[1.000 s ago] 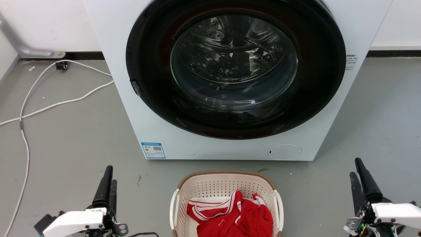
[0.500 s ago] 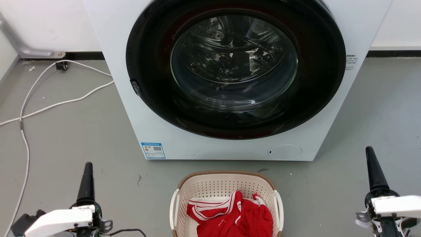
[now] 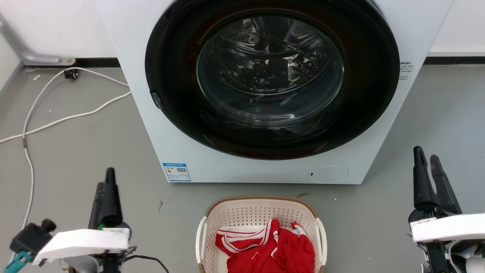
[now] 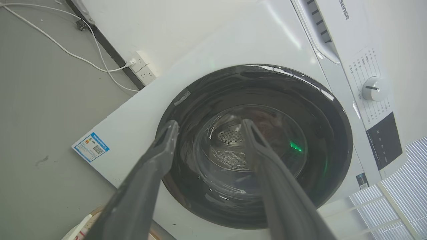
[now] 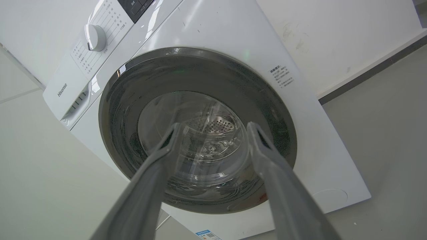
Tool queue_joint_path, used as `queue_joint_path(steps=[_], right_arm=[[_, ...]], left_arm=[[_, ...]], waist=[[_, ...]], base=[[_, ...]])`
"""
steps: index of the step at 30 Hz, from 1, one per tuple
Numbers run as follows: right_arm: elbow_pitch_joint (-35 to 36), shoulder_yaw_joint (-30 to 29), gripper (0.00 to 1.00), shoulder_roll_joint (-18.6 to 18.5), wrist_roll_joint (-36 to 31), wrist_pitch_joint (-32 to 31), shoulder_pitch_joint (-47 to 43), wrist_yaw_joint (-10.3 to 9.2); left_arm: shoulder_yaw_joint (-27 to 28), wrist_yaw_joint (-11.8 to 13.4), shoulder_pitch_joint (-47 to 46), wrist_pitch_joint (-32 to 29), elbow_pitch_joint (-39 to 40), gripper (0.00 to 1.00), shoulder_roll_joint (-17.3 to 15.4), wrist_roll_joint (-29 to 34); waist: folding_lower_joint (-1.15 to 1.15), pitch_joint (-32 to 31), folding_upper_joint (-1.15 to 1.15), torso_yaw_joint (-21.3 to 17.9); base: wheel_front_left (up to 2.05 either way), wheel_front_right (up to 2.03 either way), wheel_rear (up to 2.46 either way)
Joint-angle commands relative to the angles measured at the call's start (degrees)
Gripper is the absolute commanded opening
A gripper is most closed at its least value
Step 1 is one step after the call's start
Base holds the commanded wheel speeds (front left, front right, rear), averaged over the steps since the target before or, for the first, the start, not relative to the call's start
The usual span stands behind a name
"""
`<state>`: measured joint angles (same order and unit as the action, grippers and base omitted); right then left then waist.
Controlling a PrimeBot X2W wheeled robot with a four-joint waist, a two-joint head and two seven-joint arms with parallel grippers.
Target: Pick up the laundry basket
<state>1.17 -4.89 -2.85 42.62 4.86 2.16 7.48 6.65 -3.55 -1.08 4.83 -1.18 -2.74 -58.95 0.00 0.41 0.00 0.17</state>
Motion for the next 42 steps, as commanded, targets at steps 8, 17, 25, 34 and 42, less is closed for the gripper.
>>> queue_joint_path(steps=[8,17,25,34,42], right_arm=[[3.42,0.98,1.00,-0.14,-10.39,1.85,-0.75,0.01],[2.40,0.96,1.00,-0.13,-17.27,3.11,-1.92,0.01],[-1.70,1.12,1.00,-0.12,-21.86,4.49,-3.03,0.01],[-0.97,1.95,1.00,-0.10,-28.24,5.72,-2.89,0.01],[-1.12,2.62,1.00,-0.09,-32.57,6.75,-3.51,0.01]], left_arm=[[-7.01,-1.41,0.93,1.84,4.32,1.00,-0.21,17.83],[-10.58,-2.10,1.59,3.14,4.18,1.00,-0.34,26.54],[-13.39,-0.72,2.08,4.52,2.77,1.00,-1.61,35.25],[-18.79,3.14,1.83,5.76,2.71,1.00,-4.72,42.59],[-22.59,6.35,1.91,6.74,2.08,1.00,-6.74,46.02]], waist=[[0.00,0.25,0.00,-0.12],[0.00,0.38,0.00,-0.35],[0.00,0.30,0.00,-0.43],[0.00,0.37,0.00,-0.47],[0.00,0.18,0.00,-0.51]], base=[[0.00,0.00,0.00],[0.00,0.00,0.00],[0.00,0.00,0.00],[0.00,0.00,0.00],[0.00,0.00,0.00]])
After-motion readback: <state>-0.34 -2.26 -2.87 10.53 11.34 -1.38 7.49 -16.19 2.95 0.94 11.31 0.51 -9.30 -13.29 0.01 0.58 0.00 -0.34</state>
